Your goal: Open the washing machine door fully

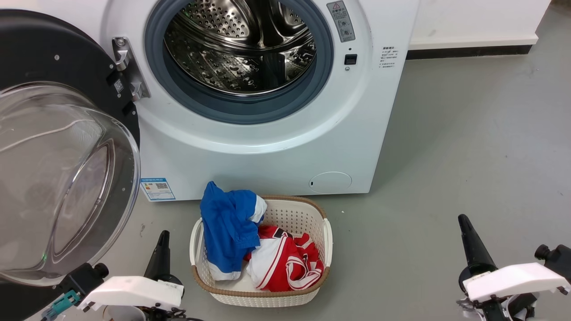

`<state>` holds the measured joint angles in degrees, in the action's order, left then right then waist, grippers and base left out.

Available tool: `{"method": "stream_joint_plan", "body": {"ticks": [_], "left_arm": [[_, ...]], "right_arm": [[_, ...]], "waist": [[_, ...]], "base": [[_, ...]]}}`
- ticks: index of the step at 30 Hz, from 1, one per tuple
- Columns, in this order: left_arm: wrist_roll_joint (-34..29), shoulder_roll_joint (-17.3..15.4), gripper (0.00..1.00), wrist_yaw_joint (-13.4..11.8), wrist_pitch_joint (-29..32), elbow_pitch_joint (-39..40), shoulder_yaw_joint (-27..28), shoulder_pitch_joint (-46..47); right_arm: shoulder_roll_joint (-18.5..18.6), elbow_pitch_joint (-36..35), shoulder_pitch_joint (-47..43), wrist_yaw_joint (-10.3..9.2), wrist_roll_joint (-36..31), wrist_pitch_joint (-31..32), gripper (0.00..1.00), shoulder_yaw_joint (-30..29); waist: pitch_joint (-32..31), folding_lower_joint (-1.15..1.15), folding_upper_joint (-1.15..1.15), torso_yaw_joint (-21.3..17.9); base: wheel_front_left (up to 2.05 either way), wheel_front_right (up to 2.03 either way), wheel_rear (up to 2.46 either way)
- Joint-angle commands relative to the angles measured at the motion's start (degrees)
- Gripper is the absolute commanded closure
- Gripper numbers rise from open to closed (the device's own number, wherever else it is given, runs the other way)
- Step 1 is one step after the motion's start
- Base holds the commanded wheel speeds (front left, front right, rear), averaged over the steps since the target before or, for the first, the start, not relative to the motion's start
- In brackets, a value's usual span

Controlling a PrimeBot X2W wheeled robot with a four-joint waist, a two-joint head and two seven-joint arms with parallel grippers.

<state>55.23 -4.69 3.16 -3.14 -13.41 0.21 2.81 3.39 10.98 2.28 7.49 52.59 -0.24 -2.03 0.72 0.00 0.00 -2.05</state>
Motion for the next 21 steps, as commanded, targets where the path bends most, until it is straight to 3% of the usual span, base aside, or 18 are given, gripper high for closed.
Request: {"method": "stream_joint_plan", "body": {"ticks": [1,21], "left_arm": [[1.16,0.13,1.0,0.38,0.22,0.4,0.36,1.53],[13.24,0.67,1.0,1.79,3.45,0.06,2.45,2.32]], "right_arm": [[0.35,-0.45,1.19,0.01,1.57,0.12,1.0,-0.22],[0.3,0.72,2.25,0.01,14.62,2.21,1.0,-1.42]], "waist": [[0.0,0.0,0.0,0.02],[-0.15,0.0,0.0,0.56]], "base": [[0.0,0.0,0.0],[0.0,0.0,0.0]]}}
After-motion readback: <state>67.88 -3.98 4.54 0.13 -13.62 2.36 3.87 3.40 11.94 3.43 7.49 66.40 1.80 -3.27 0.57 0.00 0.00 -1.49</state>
